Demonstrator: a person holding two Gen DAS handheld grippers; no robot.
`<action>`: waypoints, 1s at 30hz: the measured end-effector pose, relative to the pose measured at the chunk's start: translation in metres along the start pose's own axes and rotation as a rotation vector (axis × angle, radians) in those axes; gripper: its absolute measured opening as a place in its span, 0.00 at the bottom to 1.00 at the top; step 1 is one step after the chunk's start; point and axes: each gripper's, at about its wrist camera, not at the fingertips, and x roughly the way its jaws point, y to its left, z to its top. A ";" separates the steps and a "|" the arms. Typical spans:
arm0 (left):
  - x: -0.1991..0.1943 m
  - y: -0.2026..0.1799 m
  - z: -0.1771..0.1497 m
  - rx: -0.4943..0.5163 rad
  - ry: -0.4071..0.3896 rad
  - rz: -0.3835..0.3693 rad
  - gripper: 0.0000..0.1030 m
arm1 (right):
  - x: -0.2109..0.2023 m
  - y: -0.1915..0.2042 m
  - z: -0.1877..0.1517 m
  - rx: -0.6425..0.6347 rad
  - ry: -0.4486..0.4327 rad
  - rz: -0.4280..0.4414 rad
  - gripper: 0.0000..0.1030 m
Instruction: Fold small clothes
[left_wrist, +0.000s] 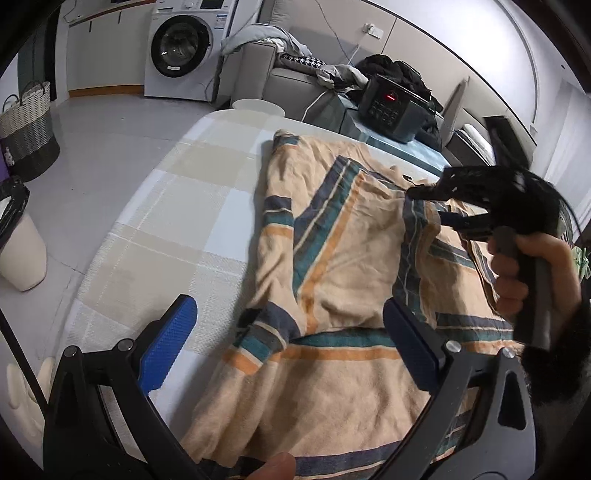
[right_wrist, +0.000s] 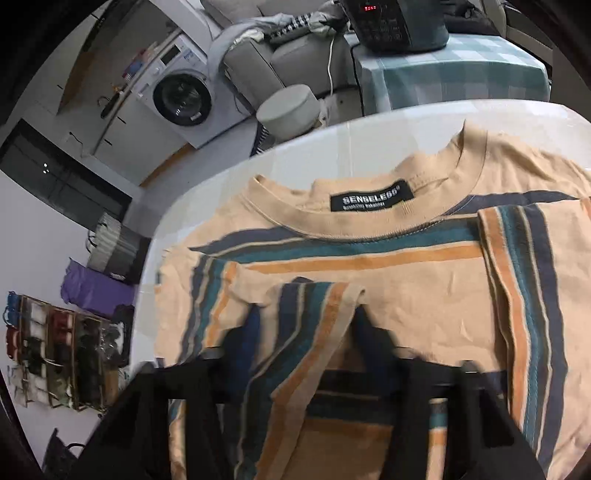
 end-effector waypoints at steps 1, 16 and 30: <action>0.000 -0.001 0.000 0.002 0.000 0.001 0.97 | 0.001 0.002 0.001 -0.019 -0.001 0.003 0.22; 0.008 0.016 0.000 -0.035 0.031 0.030 0.97 | -0.004 0.019 0.011 -0.171 -0.018 -0.081 0.25; -0.009 -0.040 -0.003 0.165 -0.001 -0.069 0.97 | -0.140 -0.063 -0.064 -0.265 -0.122 -0.274 0.56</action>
